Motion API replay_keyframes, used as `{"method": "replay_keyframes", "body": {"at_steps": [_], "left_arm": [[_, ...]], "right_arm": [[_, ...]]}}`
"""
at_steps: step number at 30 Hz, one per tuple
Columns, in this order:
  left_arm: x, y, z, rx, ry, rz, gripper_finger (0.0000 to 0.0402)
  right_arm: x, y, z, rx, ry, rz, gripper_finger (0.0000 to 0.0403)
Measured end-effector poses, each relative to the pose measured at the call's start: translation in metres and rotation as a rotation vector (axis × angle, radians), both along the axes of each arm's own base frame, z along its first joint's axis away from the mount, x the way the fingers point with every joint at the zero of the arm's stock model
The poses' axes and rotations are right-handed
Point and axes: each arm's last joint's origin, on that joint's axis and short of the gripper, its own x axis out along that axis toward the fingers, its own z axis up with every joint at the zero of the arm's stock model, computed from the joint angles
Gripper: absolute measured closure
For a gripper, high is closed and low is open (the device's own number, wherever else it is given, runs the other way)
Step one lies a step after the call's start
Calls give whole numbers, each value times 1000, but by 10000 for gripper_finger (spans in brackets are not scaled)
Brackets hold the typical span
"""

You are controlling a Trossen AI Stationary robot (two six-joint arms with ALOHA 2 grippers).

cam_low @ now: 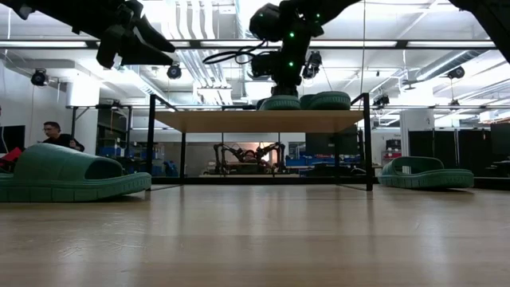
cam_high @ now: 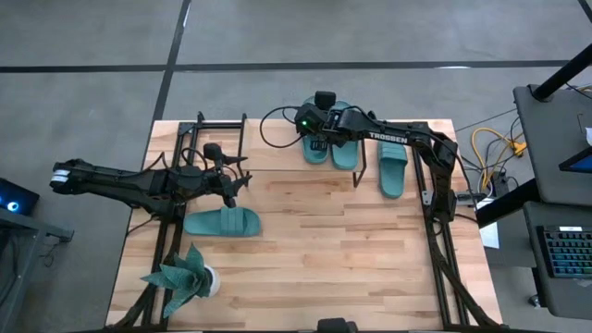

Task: Pick and place slides into the shelf
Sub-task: Put the green slide on the shelf

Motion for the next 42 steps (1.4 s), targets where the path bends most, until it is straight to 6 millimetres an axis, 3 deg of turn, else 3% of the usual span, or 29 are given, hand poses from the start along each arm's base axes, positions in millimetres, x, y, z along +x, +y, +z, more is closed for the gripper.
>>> {"method": "replay_keyframes", "body": {"at_steps": [6, 15, 22, 27, 35, 42], "left_arm": [[0, 0, 0, 0, 0, 0, 145], [0, 0, 0, 0, 0, 0, 145], [0, 0, 0, 1, -1, -1, 145], [0, 0, 1, 0, -10, -1, 145], [-1, 0, 2, -5, -20, -12, 145], [1, -2, 4, -22, -40, -61, 145]], "right_arm": [[-2, 8, 5, 5, 5, 18, 257], [-10, 25, 32, 59, -92, 96, 257], [-20, 48, 49, 99, -157, 88, 262], [-42, 77, 75, 139, -221, 78, 274], [-98, 126, 108, 253, -267, 9, 287], [-140, 164, 99, 213, -183, -10, 288]]}}
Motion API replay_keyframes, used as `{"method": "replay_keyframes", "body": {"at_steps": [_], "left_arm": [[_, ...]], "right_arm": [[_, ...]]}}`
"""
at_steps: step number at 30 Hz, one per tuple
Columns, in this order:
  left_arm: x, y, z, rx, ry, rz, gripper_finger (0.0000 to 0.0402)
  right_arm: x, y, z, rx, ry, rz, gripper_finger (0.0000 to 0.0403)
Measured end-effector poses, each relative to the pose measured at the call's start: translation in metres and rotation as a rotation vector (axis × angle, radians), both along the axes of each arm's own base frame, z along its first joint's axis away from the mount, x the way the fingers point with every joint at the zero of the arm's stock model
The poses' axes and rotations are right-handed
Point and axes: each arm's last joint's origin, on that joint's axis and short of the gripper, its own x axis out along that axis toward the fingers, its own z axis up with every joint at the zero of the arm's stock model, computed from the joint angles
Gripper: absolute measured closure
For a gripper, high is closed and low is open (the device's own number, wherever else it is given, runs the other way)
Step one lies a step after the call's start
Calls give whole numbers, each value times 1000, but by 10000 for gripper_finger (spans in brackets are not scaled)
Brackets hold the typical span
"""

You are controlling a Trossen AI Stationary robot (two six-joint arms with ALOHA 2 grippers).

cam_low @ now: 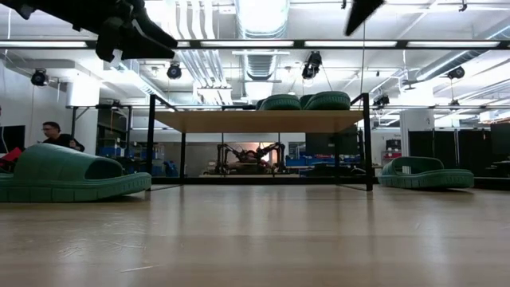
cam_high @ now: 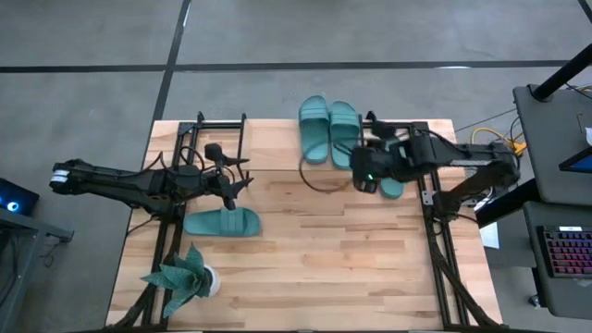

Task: Pick and place slides into the shelf
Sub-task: Put the green slide on the shelf

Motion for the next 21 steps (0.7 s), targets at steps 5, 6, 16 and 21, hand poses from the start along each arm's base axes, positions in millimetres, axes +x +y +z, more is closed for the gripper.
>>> {"method": "replay_keyframes", "body": {"at_steps": [5, 6, 16, 21], "left_arm": [[1, 0, 0, 0, 2, 1, 145], [1, 0, 0, 0, 1, 2, 145], [0, 1, 0, 9, -1, 41, 145], [0, 1, -2, 9, 18, 41, 145]], "right_arm": [[-27, 16, -26, 37, 42, -12, 292], [-32, 18, -33, 38, 56, -13, 292], [-80, 17, -94, 92, 166, -169, 297], [-89, 14, -123, 41, 246, -182, 278]]}}
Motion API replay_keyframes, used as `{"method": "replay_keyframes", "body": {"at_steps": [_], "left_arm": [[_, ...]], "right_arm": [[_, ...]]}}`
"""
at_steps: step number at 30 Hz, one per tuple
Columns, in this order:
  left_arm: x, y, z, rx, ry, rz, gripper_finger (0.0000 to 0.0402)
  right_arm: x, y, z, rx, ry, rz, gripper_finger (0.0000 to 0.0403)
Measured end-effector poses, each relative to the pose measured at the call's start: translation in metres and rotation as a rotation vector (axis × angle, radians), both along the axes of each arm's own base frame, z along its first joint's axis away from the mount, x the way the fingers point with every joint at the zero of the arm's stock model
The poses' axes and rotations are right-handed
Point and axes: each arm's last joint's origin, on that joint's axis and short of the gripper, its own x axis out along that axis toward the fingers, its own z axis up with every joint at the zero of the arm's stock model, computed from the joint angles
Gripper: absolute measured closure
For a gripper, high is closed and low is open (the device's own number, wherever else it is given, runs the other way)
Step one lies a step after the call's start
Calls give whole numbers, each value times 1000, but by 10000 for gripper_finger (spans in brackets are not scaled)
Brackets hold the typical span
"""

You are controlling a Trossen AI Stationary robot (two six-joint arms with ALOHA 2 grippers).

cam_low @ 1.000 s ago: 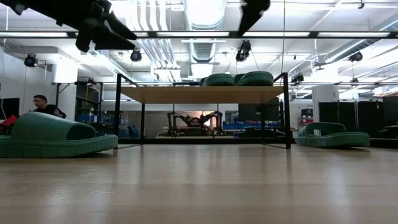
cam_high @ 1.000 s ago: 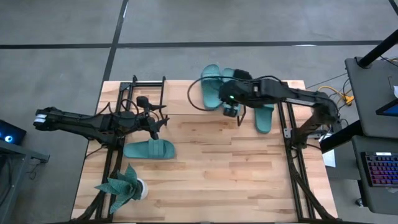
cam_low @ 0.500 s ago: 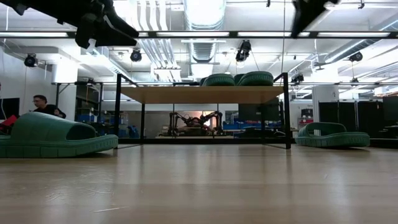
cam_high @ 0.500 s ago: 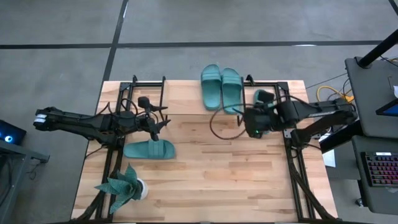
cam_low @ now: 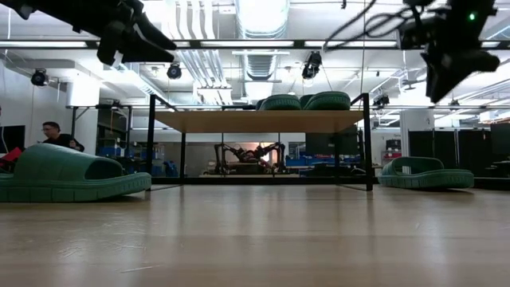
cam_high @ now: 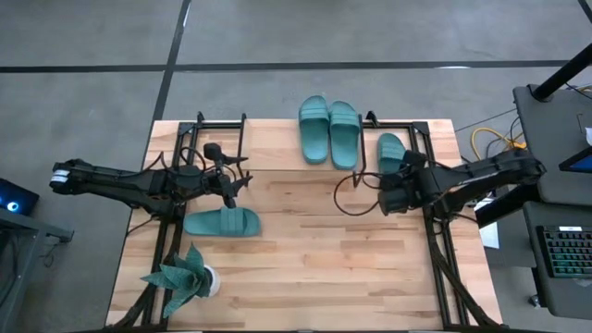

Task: Pick and place slides into the shelf
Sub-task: Put the green slide on the shelf

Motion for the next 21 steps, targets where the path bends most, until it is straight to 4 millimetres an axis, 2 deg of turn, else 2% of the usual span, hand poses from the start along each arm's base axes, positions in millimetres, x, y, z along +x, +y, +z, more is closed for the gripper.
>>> {"method": "replay_keyframes", "body": {"at_steps": [6, 10, 21], "left_arm": [[0, 0, -1, 1, 3, 0, 145], [0, 0, -1, 1, 5, 0, 145], [0, 0, -1, 7, 9, -2, 145]], "right_arm": [[6, 1, -24, -3, -21, 39, 242], [7, -4, -30, -17, -30, 19, 217], [18, -36, -44, -24, 54, -170, 204]]}}
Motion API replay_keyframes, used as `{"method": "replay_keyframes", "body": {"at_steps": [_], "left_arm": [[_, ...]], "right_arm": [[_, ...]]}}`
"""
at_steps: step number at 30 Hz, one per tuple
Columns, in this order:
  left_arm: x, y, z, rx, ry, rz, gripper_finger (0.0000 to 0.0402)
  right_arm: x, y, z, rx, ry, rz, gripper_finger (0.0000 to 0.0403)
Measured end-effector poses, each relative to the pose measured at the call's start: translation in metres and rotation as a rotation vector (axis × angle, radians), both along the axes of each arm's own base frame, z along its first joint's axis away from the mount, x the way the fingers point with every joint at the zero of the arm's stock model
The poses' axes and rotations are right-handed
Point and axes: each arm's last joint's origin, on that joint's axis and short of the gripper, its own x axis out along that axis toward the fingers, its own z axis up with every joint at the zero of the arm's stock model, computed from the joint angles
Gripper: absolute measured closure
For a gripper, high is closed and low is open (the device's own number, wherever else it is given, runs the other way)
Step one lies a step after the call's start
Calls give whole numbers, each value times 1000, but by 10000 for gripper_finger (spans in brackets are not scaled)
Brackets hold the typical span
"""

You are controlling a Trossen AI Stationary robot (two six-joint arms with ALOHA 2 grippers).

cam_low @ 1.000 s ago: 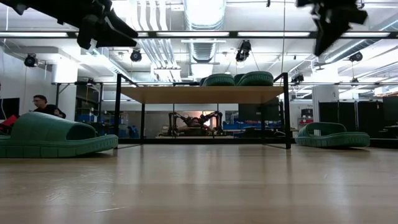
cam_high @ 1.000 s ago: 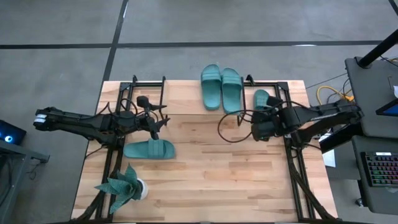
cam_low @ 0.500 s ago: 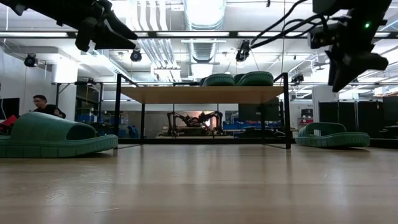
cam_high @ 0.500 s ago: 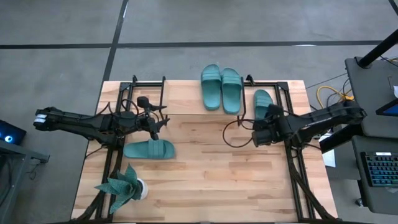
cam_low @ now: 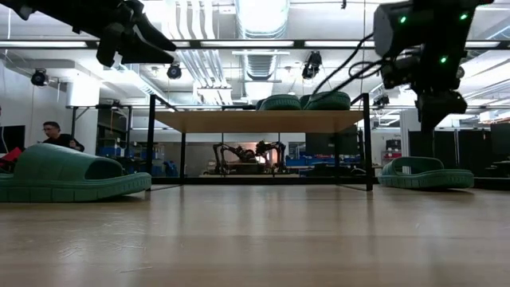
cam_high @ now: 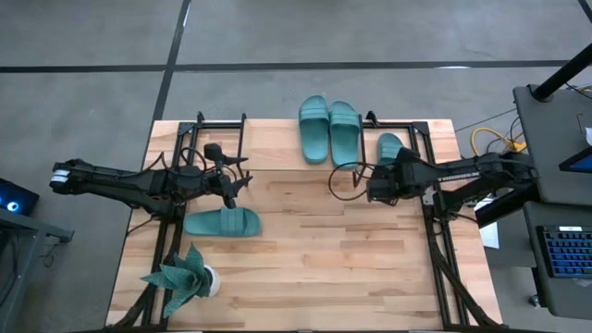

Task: Pick and place slides into the shelf
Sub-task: Put the green slide on the shelf

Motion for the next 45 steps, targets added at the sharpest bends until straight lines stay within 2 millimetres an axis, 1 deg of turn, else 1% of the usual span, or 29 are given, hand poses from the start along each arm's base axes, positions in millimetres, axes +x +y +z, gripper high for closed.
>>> {"method": "replay_keyframes", "body": {"at_steps": [3, 6, 12, 16, 19, 21, 23, 25, 28, 30, 32, 35, 39, 42, 45], "left_arm": [[0, 0, 0, 0, 0, 0, 145], [0, 0, 0, 0, 0, 0, 145], [0, 0, 0, 0, 1, 0, 145], [0, 0, 0, 0, 1, 0, 145], [0, 0, 0, 0, 1, 0, 145], [0, 0, 0, 0, 4, 0, 145], [0, 0, -1, 0, 12, 0, 145], [0, 0, -2, 0, 15, 0, 145], [0, 0, -2, 0, 17, 0, 145], [0, 0, -2, 0, 19, 0, 145], [0, 0, -2, 1, 19, 0, 145], [0, 0, -2, 1, 19, 0, 145], [0, 0, -2, 9, 23, -2, 145], [0, 0, -2, 17, 27, -3, 145], [0, 0, -2, 17, 27, -4, 145]], "right_arm": [[1, -6, -3, 2, 23, -27, 204], [2, -8, -3, 4, 27, -31, 207], [8, -3, 13, 6, -53, 63, 226], [16, -3, 32, -12, -261, 71, 238], [19, -3, 49, -31, -458, 69, 247], [17, -4, 62, -80, -604, 49, 253], [13, -5, 74, -159, -746, -1, 261], [5, -7, 84, -242, -876, -89, 270], [-13, -13, 91, -302, -962, -197, 281], [-25, -19, 93, -270, -970, -230, 287], [-34, -25, 94, -198, -966, -251, 290], [-44, -33, 91, -74, -892, -232, 289], [-49, -44, 82, 24, -679, -106, 279], [-47, -50, 74, 34, -494, -11, 269], [-41, -56, 67, 41, -342, 90, 261]]}}
